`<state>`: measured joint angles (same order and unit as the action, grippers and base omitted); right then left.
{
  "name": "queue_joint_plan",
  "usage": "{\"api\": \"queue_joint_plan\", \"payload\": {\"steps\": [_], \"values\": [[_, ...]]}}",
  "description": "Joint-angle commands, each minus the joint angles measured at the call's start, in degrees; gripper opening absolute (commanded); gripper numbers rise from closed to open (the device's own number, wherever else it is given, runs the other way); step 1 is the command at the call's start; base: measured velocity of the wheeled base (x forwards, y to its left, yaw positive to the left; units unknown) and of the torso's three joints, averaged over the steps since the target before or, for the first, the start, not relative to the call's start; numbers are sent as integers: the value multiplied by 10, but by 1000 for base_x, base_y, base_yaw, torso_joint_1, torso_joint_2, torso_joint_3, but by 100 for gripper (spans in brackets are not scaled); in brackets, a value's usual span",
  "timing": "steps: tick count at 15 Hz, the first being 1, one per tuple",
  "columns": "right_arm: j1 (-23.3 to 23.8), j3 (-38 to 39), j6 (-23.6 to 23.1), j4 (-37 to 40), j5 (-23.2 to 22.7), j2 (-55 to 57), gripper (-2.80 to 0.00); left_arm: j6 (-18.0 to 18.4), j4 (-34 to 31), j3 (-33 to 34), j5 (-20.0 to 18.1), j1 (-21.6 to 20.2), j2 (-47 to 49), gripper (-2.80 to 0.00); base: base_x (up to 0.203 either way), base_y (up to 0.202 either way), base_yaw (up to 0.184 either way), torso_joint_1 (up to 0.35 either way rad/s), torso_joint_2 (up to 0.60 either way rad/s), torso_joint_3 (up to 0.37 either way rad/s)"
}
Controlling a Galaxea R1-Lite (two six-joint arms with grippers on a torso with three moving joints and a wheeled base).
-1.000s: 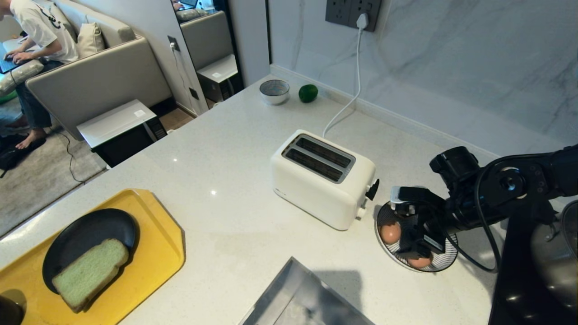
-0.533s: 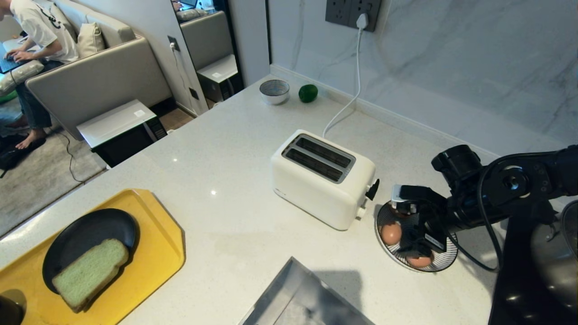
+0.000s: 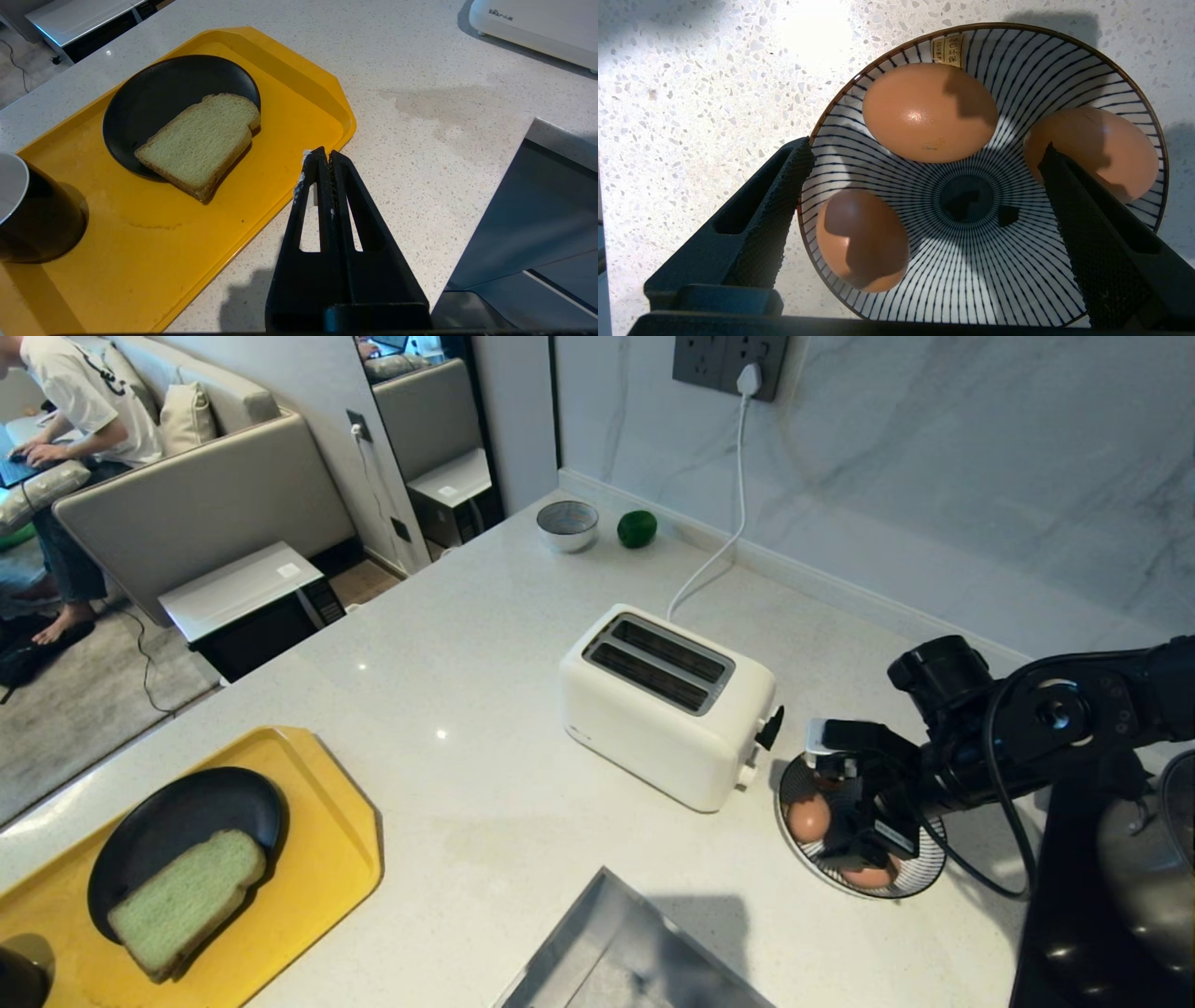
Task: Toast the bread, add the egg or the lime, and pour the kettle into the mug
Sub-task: Pick up the egg
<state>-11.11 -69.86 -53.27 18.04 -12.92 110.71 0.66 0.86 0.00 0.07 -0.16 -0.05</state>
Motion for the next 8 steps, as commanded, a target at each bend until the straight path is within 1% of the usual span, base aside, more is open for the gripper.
{"api": "queue_joint_plan", "payload": {"steps": [1,5,8], "values": [[-1,0,-7,1,-1,2,0,0,0,0,0,0,0,-280,0,0,0,0,0,0],[2,2,-8,0,1,-2,0,0,0,0,0,0,0,-280,0,0,0,0,0,0],[19,10,-8,1,11,-22,0,0,0,0,0,0,0,-280,0,0,0,0,0,0]]}}
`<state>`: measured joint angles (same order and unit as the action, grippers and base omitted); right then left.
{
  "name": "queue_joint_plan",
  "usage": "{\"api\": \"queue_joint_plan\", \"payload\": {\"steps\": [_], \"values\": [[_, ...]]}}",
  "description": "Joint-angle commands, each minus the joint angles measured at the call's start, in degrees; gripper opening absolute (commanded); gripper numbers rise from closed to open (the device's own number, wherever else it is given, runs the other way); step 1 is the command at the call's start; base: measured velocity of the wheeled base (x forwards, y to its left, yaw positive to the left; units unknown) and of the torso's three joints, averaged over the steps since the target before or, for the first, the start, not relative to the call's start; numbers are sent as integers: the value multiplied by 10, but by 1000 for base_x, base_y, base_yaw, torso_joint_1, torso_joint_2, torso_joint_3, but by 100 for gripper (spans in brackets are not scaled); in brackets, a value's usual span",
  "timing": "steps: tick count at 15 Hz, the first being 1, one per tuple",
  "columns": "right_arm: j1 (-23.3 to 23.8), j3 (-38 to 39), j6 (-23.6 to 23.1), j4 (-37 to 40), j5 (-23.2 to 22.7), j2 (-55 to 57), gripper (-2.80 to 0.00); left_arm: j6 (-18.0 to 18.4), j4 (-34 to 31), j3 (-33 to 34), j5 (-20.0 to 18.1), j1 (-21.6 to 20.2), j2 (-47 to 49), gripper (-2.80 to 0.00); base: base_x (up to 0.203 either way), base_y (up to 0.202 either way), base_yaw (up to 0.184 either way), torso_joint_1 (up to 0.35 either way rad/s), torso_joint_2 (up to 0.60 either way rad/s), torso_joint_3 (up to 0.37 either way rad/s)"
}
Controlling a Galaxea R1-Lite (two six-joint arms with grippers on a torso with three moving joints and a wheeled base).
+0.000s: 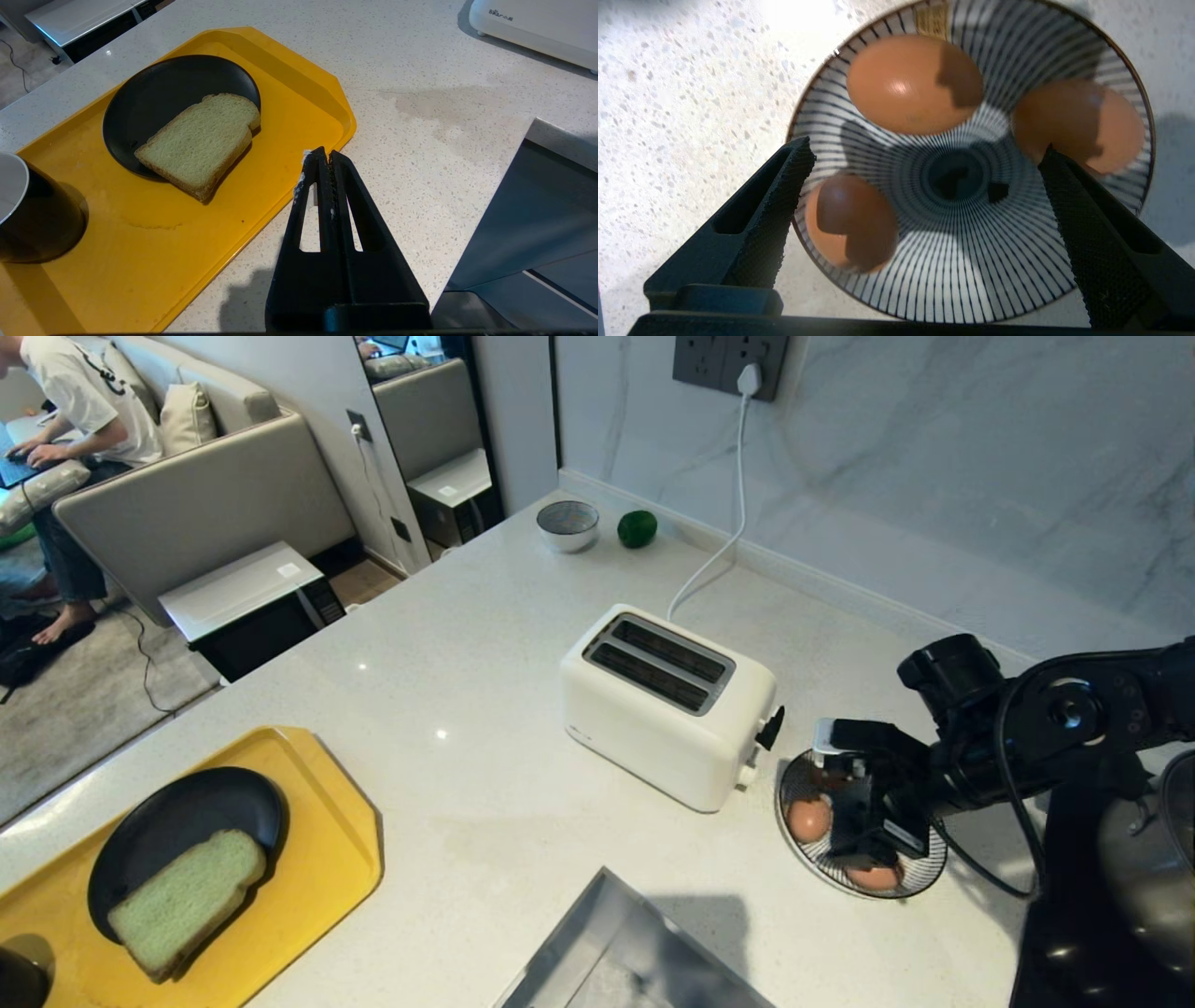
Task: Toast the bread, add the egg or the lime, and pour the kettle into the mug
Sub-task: Pick up the egg
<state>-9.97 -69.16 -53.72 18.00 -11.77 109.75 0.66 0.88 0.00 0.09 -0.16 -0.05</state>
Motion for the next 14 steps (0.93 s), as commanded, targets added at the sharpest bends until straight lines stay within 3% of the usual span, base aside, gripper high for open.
{"api": "queue_joint_plan", "payload": {"steps": [1,14], "values": [[15,3,-4,2,1,-16,0,0,0,0,0,-1,0,-280,0,0,0,0,0,0],[57,58,-62,1,16,-42,0,0,0,0,0,0,0,-280,0,0,0,0,0,0]]}}
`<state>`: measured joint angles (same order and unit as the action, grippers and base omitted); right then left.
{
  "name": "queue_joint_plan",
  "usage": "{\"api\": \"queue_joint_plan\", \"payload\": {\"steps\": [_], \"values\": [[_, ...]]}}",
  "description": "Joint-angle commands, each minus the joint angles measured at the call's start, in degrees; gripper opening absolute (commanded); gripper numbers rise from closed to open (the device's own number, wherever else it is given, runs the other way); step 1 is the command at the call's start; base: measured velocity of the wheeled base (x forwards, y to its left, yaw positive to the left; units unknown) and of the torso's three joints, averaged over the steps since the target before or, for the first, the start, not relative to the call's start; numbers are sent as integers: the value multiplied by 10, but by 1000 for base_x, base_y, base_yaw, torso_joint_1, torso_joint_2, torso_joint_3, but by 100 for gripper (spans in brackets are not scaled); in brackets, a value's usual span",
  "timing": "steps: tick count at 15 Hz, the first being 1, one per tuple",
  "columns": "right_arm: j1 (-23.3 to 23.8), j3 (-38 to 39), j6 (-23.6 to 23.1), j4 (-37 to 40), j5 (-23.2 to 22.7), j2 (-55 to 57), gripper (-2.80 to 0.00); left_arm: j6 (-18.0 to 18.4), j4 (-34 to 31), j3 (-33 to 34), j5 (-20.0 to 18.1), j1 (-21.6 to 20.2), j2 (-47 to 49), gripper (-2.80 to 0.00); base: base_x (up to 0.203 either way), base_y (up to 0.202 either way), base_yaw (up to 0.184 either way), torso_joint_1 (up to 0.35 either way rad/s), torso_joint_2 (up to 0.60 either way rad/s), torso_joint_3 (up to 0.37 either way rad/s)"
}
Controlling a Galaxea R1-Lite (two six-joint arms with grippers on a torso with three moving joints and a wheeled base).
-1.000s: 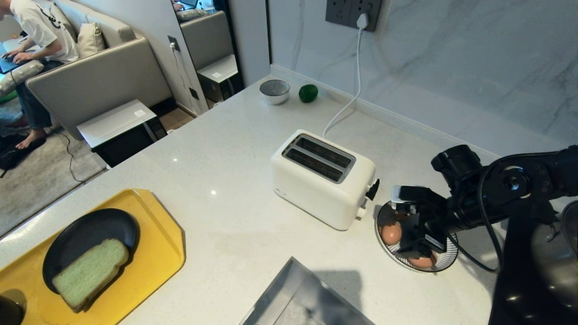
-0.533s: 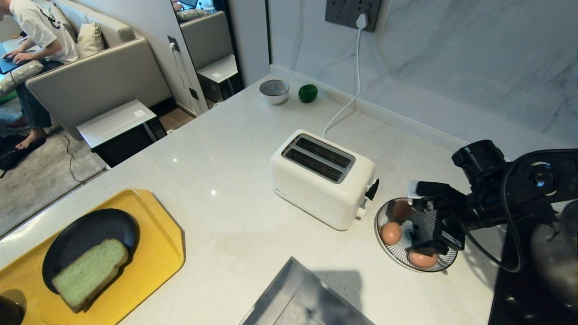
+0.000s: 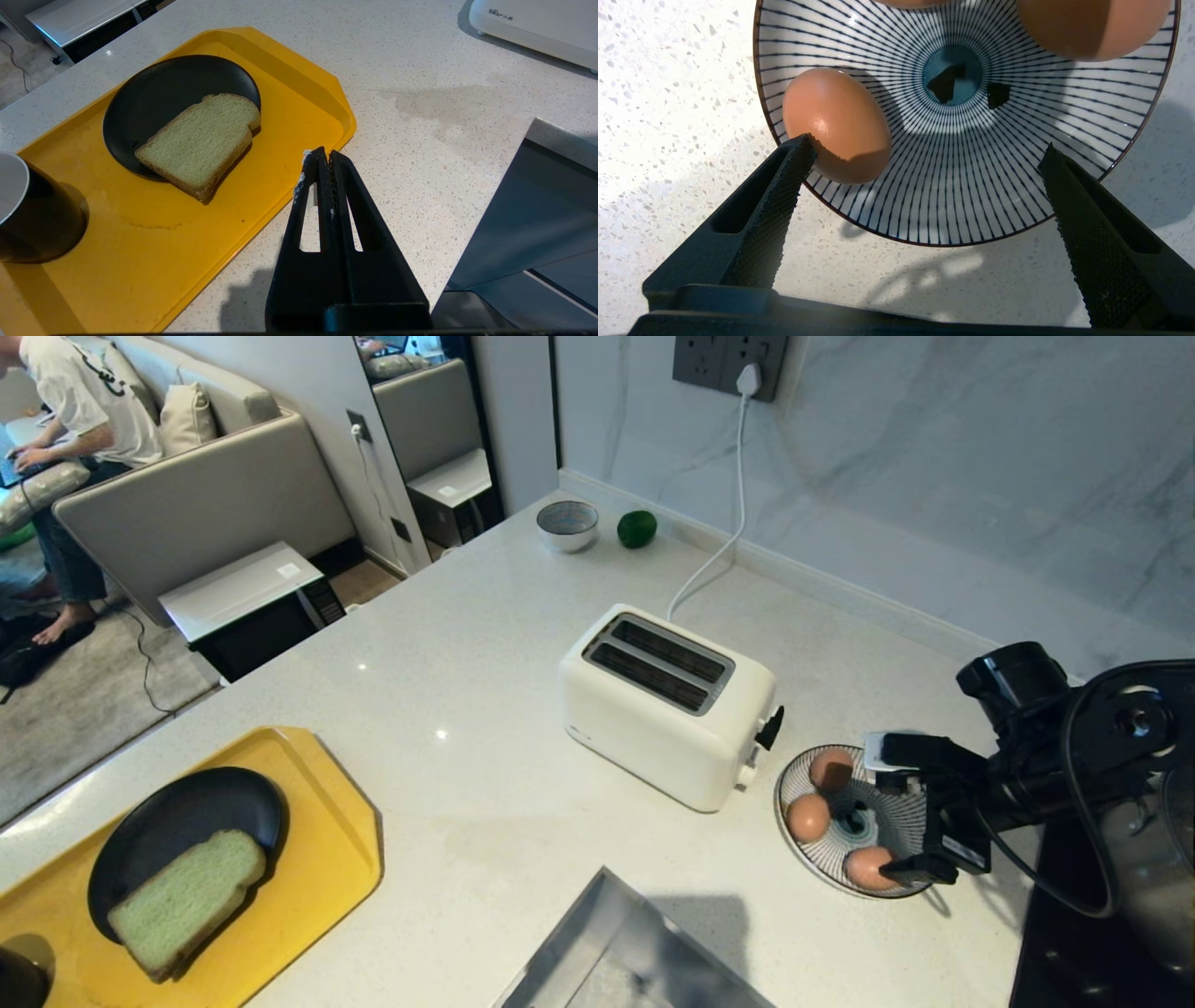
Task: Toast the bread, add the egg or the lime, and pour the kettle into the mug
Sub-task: Pick up the egg
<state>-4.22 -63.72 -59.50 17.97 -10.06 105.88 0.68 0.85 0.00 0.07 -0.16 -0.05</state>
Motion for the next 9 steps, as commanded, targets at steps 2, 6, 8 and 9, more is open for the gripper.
{"api": "queue_joint_plan", "payload": {"steps": [2,6,8,9], "values": [[-1,9,-4,1,-1,-4,0,0,0,0,0,0,0,-280,0,0,0,0,0,0],[0,8,-5,-1,-1,8,0,0,0,0,0,-1,0,-280,0,0,0,0,0,0],[1,13,-4,-19,-1,12,0,0,0,0,0,0,0,-280,0,0,0,0,0,0],[1,16,-4,-25,-1,14,0,0,0,0,0,0,0,-280,0,0,0,0,0,0]]}}
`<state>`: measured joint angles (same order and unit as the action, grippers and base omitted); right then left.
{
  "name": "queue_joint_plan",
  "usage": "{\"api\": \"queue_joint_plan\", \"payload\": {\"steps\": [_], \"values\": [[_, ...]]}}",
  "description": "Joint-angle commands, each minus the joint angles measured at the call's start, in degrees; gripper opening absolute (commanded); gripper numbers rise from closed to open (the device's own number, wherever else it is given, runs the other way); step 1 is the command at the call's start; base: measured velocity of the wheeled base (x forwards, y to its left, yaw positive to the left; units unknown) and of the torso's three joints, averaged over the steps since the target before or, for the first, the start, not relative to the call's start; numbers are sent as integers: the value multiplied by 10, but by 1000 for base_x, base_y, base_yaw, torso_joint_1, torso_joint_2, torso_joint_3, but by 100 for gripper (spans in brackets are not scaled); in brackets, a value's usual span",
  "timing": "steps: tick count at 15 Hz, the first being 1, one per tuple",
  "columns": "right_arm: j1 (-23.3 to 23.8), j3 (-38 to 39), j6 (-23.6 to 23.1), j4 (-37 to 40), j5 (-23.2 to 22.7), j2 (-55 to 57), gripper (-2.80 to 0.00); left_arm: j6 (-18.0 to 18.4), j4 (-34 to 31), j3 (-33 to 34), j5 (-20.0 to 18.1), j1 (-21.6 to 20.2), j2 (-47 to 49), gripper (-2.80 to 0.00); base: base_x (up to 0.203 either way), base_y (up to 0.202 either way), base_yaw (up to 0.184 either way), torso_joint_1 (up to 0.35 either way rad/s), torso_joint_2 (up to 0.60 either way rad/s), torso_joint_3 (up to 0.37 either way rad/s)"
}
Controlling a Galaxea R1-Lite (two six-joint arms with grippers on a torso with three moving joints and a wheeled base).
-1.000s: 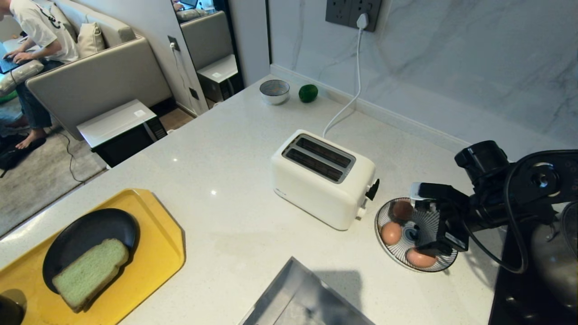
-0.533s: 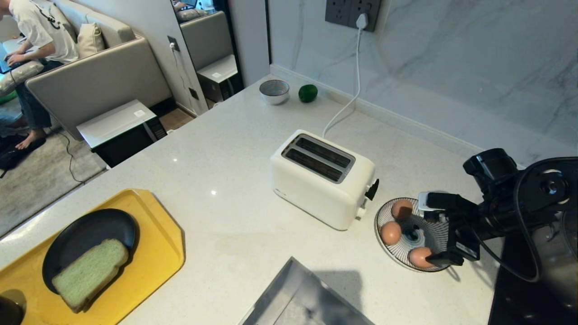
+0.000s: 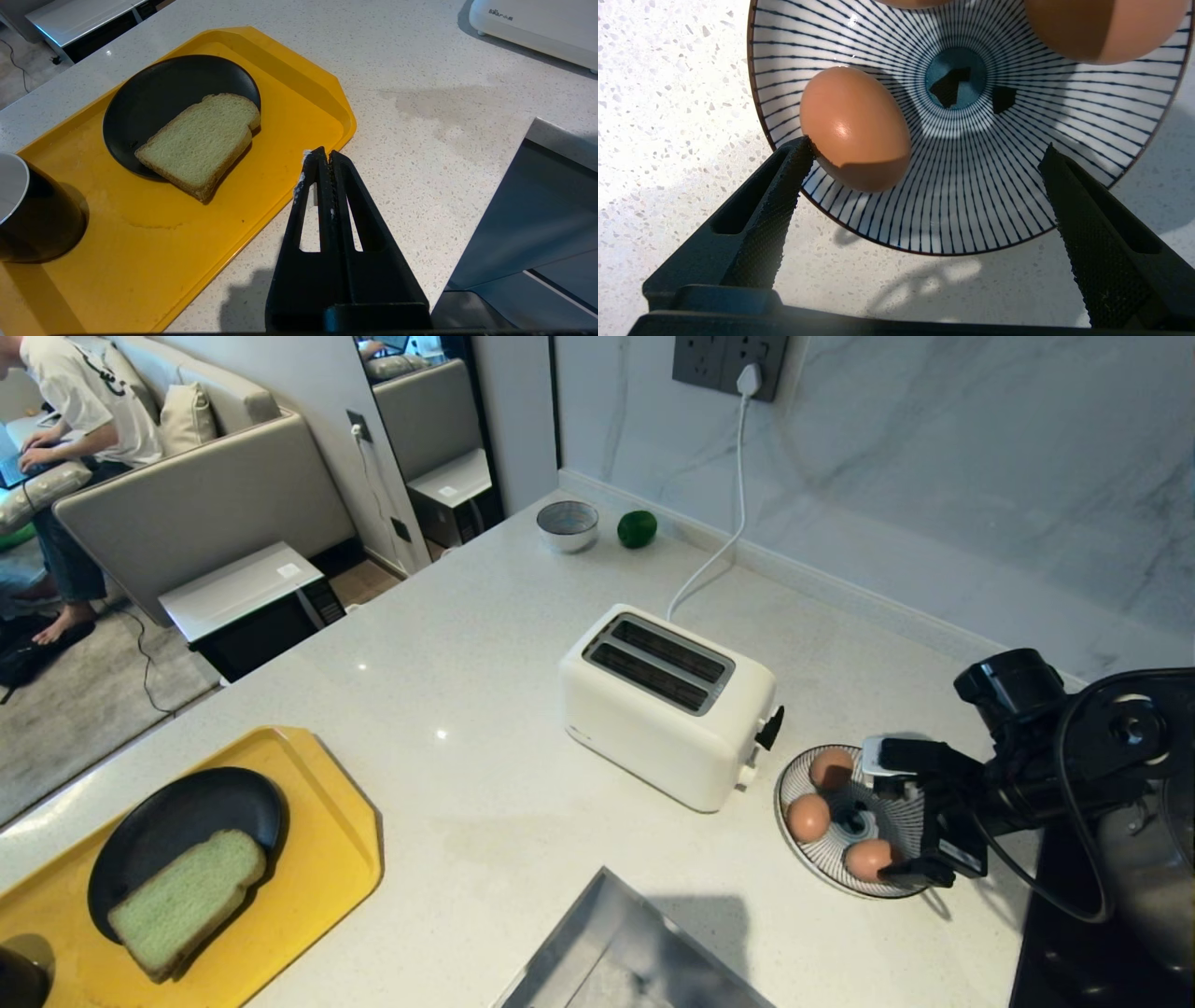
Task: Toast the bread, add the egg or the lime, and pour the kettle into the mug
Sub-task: Pick up the egg
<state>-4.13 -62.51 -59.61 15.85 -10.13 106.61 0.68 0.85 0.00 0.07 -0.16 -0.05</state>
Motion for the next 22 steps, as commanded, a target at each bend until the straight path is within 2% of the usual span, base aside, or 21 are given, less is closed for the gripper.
{"api": "queue_joint_plan", "payload": {"steps": [1,22], "values": [[0,4,-3,-4,-1,9,0,0,0,0,0,0,0,-280,0,0,0,0,0,0],[-1,-4,-1,-29,0,44,0,0,0,0,0,0,0,-280,0,0,0,0,0,0]]}}
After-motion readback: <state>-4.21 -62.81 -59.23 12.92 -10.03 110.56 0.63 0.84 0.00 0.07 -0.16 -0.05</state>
